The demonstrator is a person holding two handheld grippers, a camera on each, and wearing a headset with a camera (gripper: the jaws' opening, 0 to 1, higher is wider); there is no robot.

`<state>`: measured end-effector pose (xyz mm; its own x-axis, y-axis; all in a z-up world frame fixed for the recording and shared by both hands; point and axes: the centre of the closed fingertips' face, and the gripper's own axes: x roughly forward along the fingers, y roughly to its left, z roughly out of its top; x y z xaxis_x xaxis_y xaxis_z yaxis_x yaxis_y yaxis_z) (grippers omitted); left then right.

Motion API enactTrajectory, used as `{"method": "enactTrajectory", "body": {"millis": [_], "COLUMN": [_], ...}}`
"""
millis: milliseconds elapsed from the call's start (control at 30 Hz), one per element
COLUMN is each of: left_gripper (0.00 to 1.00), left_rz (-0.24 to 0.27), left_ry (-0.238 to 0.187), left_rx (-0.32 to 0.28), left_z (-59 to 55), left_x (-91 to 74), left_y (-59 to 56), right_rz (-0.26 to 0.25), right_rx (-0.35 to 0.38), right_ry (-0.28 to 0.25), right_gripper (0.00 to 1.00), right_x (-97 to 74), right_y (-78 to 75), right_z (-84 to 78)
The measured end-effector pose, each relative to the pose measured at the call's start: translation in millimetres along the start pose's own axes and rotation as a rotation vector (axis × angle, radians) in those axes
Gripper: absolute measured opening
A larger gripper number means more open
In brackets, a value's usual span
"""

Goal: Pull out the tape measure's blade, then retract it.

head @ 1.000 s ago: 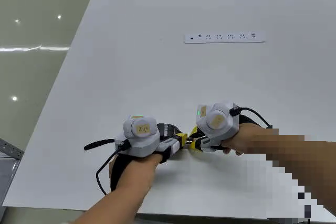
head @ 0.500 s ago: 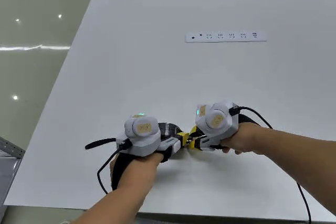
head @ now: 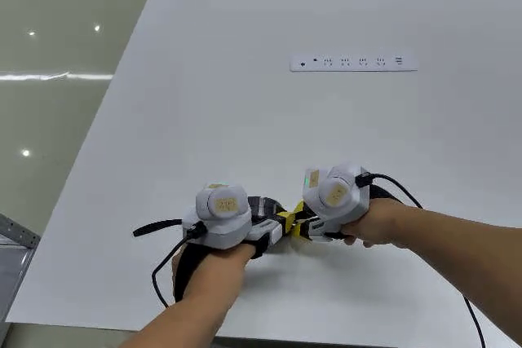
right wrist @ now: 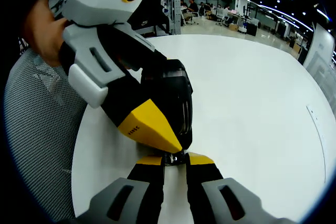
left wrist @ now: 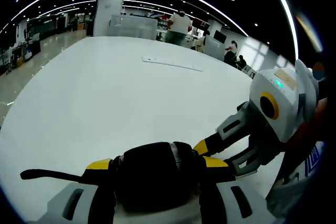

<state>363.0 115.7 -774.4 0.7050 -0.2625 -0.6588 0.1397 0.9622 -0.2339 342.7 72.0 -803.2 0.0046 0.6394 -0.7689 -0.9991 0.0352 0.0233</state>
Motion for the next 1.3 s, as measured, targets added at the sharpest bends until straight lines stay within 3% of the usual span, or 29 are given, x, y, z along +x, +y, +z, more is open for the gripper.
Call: {"method": "enactTrajectory", "body": {"millis": [500, 767, 1000, 1133, 1300], "left_gripper": [0.63, 0.63, 0.62, 0.6, 0.6], "left_rz": [-0.012, -0.018, -0.059, -0.103, -0.121], "left_ry": [0.004, 0.0, 0.0, 0.02, 0.014], "left_rx": [0.001, 0.055, 0.055, 0.004, 0.071], "left_z": [-0.3, -0.2, 3.2, 2.9, 4.0], "left_x": [-0.4, -3.6, -13.6, -21.0, -32.1], "left_y": [-1.4, -3.3, 0.5, 2.2, 8.2], "right_rz": [-0.008, -0.013, -0.021, -0.037, -0.074], "right_rx": [-0.001, 0.013, 0.038, 0.051, 0.068], "right_ry": [0.003, 0.015, 0.007, -0.003, -0.028], "right_gripper": [0.12, 0.13, 0.14, 0.14, 0.16], "right_x": [-0.3, -0.3, -7.8, -15.0, -26.9], "right_y": [1.5, 5.1, 6.6, 5.6, 3.0], "right_z": [0.0, -0.5, -0.5, -2.3, -2.8]}}
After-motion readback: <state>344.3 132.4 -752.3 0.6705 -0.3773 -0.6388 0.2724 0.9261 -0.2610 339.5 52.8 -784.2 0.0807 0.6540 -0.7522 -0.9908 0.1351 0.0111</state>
